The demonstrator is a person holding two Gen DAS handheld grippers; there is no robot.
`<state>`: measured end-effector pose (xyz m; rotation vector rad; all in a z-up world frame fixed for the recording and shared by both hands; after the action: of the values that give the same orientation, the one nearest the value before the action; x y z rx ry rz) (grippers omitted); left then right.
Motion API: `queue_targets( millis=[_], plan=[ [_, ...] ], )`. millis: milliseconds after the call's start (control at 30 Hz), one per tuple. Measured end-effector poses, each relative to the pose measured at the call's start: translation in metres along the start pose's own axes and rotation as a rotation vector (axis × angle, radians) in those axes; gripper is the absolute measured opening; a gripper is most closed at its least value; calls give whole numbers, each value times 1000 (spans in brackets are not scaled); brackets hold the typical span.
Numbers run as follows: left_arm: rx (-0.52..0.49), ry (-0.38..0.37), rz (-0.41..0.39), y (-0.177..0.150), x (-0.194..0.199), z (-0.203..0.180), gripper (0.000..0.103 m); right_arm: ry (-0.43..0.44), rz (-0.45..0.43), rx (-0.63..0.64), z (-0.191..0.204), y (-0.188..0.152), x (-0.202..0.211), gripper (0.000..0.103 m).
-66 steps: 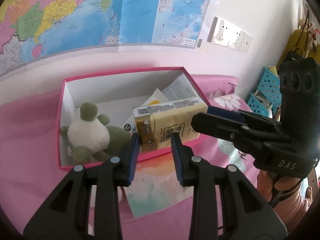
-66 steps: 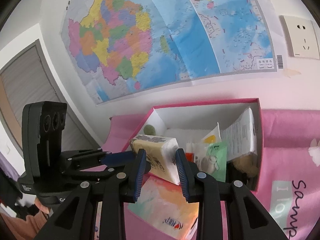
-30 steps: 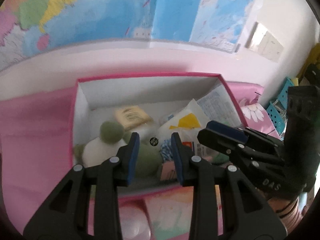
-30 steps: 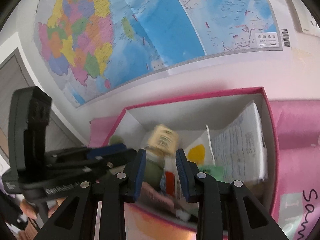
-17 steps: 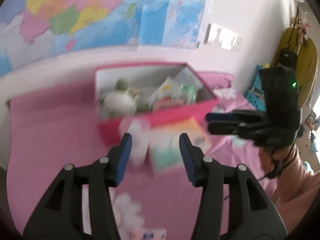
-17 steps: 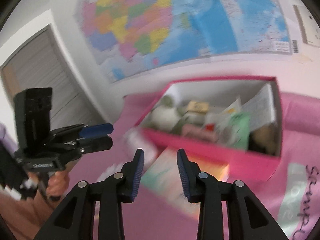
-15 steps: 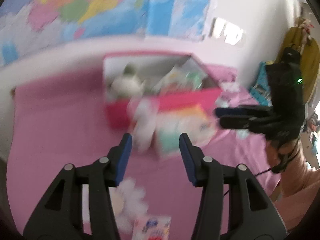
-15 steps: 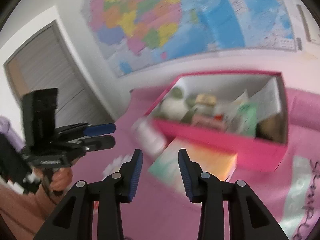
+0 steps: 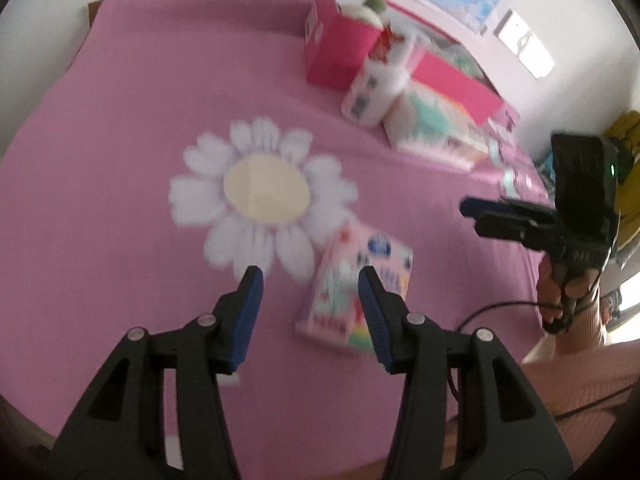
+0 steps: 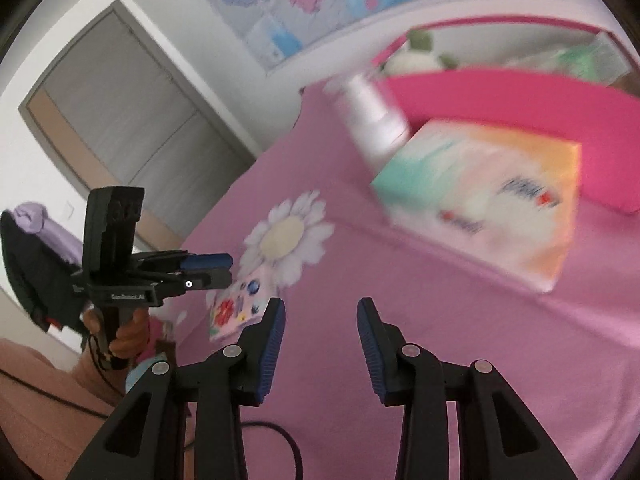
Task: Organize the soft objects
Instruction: 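Move the right gripper to the pink floral tissue pack and grasp it, then lift the pink floral tissue pack and carry it toward the pink box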
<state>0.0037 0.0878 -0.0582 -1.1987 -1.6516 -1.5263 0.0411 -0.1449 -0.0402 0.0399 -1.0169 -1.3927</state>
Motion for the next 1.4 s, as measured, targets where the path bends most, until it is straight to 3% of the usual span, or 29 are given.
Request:
queue_targets(
  millis=[100, 233, 433, 600, 800, 1133, 1400],
  plan=[
    [-38, 9, 5, -10, 8, -7, 51, 29, 30, 6, 6, -3, -15, 38],
    [-62, -52, 3, -21, 21, -14, 51, 69, 51, 9, 13, -1, -33, 38],
    [-70, -78, 59, -34, 8, -23, 51, 111, 85, 13, 20, 8, -64, 38],
    [-65, -110, 42, -24, 1, -28, 51, 129, 102, 2, 21, 7, -75, 38],
    [-113, -126, 33, 0, -18, -48, 38, 68, 49, -47, 6, 1, -49, 36],
    [-205, -190, 19, 36, -40, -100, 38, -67, -81, -152, -22, -21, 21, 35],
    [-245, -159, 26, 46, -50, -115, 34, -93, -120, -205, -37, -22, 30, 36]
  ],
)
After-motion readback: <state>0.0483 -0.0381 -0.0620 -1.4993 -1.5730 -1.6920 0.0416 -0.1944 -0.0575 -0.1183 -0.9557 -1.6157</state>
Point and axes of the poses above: each gripper's, at about its wrist camera, not at the fingertips, and x roughly against the way its jaws point, z to its left, y to its top, the point moved 2 cm from there along -x, roughly the way its jaws point, and after that the axes turned 7 degrees about y, right-handed, at the moved point
